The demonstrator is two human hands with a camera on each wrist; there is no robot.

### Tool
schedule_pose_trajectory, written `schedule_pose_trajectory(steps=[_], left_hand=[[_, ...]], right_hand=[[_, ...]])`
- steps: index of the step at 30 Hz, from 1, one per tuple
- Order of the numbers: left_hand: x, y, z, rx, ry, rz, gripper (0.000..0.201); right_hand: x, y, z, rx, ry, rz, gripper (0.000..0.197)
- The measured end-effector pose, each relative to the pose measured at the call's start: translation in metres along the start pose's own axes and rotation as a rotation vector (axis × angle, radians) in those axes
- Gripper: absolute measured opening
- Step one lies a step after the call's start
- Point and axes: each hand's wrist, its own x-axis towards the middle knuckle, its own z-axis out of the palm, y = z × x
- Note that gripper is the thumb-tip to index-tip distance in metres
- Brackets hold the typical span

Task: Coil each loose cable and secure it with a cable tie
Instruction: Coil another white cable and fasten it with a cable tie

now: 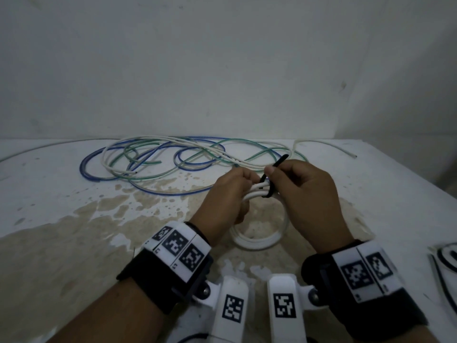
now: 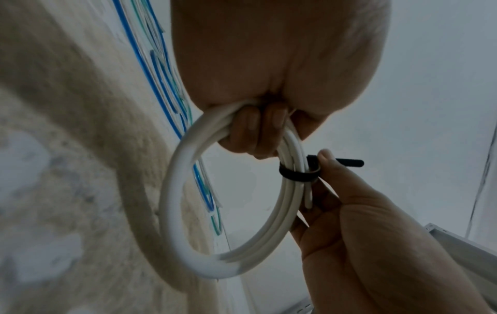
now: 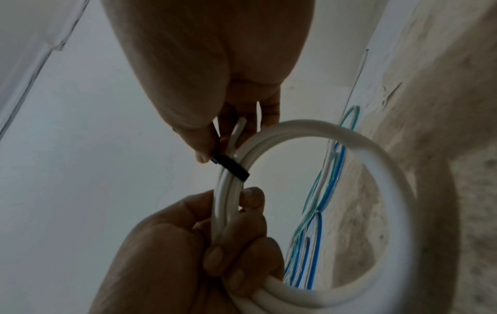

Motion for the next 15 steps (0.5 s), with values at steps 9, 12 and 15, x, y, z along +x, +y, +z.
schedule_pose_trajectory(steps=[9,12,15], left_hand=[[0.0008,-0.0020,0.0018,0.040,0.000,0.073,0.017],[-0.0019,-0.0011,0.0031,0.108,-0.011,0.125,0.017],[-0.0021,-0.0039,0.0022,0.245,-0.013,0.218,0.017]], right_hand=[[-0.0002,0.0047,0.0023,-0.057,0.040,-0.037,0.016],[-0.0008,0.0036,0.0003,-0.031,0.025,-0.041,0.019],[-0.0011,0.0031,-0.0031,-0.030,-0.006,-0.061,0.020]])
